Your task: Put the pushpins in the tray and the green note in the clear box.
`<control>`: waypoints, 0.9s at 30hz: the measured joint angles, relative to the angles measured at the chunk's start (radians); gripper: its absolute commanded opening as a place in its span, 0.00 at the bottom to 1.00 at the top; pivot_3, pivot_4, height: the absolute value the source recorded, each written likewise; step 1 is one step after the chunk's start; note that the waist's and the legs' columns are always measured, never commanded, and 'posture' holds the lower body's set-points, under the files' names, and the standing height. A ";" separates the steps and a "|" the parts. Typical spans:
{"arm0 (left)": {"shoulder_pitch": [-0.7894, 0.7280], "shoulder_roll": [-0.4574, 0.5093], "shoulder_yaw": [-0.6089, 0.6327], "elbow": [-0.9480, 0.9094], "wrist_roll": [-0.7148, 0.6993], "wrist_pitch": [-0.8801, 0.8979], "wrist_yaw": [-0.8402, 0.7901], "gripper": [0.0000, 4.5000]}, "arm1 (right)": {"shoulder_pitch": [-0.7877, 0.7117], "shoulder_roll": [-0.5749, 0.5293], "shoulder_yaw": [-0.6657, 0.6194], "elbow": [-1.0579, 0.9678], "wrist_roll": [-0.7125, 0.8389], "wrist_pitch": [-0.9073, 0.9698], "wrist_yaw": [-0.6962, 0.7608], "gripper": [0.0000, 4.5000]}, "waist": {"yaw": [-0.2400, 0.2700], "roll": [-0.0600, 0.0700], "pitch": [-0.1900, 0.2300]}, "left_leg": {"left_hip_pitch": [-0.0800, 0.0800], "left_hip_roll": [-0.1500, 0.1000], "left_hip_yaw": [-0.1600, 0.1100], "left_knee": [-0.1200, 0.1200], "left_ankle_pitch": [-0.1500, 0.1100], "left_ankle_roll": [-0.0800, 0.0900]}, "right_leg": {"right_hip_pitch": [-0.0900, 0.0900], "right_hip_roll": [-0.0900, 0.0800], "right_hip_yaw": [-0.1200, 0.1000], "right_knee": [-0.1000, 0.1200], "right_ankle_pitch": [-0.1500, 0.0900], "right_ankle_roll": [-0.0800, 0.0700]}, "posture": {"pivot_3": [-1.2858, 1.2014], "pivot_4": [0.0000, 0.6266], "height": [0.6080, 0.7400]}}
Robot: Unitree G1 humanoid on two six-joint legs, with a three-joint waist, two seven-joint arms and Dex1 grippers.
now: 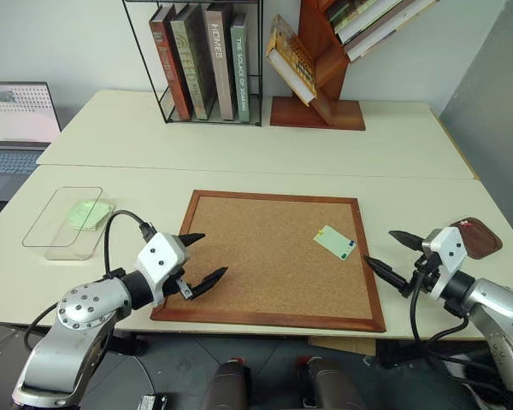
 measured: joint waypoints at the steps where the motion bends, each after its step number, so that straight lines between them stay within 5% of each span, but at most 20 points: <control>1: -0.001 -0.001 0.000 0.000 -0.001 0.000 0.000 0.99 | 0.000 0.000 0.000 0.000 0.000 0.000 0.000 1.00 | 0.000 0.000 0.000 | 0.000 0.000 0.000 0.000 0.000 0.000 | 0.000 0.000 0.000 0.000 0.000 0.000 | 0.52 0.24 1.00; 24: -0.093 -0.059 -0.055 -0.030 -0.063 0.089 0.046 0.99 | -0.013 0.001 0.047 -0.035 0.029 0.032 0.041 1.00 | 0.000 0.000 0.000 | 0.000 0.000 0.000 0.000 0.000 0.000 | 0.000 0.000 0.000 0.000 0.000 0.001 | 0.52 0.24 1.00; 27: -0.099 -0.065 -0.080 -0.032 -0.063 0.090 0.045 0.90 | -0.017 0.001 0.049 -0.051 0.031 0.041 0.040 1.00 | 0.000 0.000 0.000 | 0.000 0.000 0.000 0.000 0.000 0.000 | 0.000 0.000 0.000 0.000 0.001 0.001 | 0.52 0.24 1.00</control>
